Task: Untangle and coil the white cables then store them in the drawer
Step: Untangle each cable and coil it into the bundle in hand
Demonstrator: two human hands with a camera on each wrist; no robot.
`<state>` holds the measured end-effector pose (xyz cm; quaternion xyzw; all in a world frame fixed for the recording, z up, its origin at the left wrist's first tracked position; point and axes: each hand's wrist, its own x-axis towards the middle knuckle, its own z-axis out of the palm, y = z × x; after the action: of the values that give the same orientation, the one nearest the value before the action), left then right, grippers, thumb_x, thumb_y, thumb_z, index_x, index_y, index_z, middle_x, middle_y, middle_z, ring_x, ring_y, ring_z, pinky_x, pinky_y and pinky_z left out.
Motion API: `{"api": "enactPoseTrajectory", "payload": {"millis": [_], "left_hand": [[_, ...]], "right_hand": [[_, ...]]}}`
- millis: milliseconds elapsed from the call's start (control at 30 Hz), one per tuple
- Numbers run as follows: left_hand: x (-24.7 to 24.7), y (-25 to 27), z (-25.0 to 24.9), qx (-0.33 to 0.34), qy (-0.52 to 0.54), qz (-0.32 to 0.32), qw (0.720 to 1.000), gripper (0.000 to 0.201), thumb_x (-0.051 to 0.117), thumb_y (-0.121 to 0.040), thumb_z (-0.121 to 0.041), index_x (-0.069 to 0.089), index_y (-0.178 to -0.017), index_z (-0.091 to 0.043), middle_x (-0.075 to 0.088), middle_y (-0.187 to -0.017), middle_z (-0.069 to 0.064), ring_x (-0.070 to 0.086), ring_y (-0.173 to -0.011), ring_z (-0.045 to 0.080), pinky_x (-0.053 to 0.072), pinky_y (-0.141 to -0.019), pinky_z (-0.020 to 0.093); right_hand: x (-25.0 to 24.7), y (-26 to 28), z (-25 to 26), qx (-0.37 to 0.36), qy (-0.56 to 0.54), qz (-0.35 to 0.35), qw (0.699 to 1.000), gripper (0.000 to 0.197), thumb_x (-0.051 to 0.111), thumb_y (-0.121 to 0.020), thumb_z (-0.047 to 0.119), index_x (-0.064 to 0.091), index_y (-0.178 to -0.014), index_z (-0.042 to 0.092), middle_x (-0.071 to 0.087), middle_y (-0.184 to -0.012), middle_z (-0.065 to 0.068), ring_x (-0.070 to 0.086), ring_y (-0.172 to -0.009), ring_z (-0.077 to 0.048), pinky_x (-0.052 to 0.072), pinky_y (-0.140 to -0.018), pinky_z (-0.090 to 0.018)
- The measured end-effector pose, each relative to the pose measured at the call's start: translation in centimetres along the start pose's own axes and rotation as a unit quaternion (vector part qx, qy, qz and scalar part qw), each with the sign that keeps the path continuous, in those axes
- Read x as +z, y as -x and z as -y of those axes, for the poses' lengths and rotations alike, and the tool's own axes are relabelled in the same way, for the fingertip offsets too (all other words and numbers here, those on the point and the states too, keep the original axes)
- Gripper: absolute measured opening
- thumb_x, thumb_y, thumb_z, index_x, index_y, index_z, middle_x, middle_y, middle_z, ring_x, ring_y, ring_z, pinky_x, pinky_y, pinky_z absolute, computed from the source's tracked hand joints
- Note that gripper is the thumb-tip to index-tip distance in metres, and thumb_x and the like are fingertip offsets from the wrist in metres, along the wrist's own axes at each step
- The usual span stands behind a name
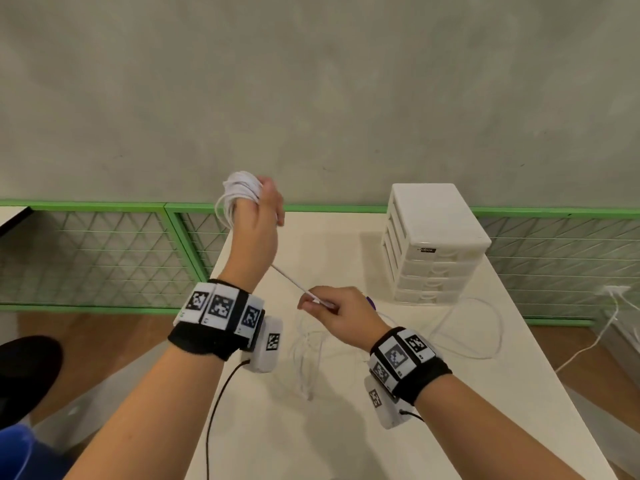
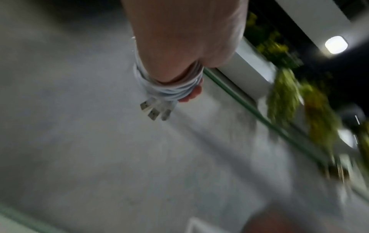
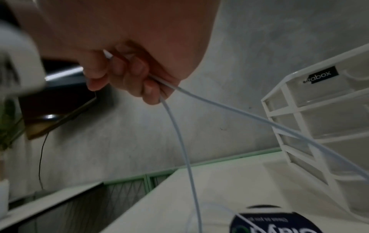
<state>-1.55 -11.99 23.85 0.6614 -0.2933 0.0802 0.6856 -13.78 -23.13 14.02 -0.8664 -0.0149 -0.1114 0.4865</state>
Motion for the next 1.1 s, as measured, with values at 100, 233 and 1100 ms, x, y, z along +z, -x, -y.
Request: {"api": "enactPoseTrajectory", "payload": {"millis": [100, 233, 1100], "left_hand": [[-0.4, 2.1, 1.9, -0.027, -0.233, 0.181, 0.955, 0.033, 0.04, -0.1, -0.028, 0.052, -0.075, -0.011, 0.045, -0.06, 0.003, 0.04, -0.05, 0.009, 0.035, -0.053, 0.026], [0.1, 4.6, 1.4, -0.215, -0.134, 0.335, 0.907, 0.049, 0.033, -0.096, -0.048, 0.052, -0.079, -0.006, 0.04, -0.056, 0.002, 0.034, -0.045, 0.012, 0.036, -0.045, 0.023], [1.6, 1.3, 0.0, -0.011, 0.002, 0.05, 0.999, 0.014, 0.038, -0.098, -0.027, 0.047, -0.092, -0.017, 0.046, -0.07, 0.005, 0.044, -0.059, 0.016, 0.039, -0.061, 0.033]], "right_hand": [[-1.7, -0.9, 1.7, -0.002, -0.106, -0.103, 0.989, 0.008, 0.068, -0.084, 0.016, 0.075, -0.086, 0.014, 0.067, -0.069, 0.009, 0.051, -0.059, -0.001, 0.041, -0.061, -0.018], [-4.3, -2.1, 2.6, -0.002, -0.14, -0.15, 0.979, 0.015, 0.075, -0.072, 0.003, 0.073, -0.076, 0.017, 0.068, -0.067, 0.016, 0.059, -0.066, 0.003, 0.045, -0.068, -0.012], [-0.8, 0.9, -0.4, 0.047, 0.032, 0.047, 0.997, 0.012, 0.057, -0.089, 0.034, 0.059, -0.083, 0.024, 0.043, -0.057, 0.002, 0.041, -0.056, -0.011, 0.036, -0.059, -0.028]]}}
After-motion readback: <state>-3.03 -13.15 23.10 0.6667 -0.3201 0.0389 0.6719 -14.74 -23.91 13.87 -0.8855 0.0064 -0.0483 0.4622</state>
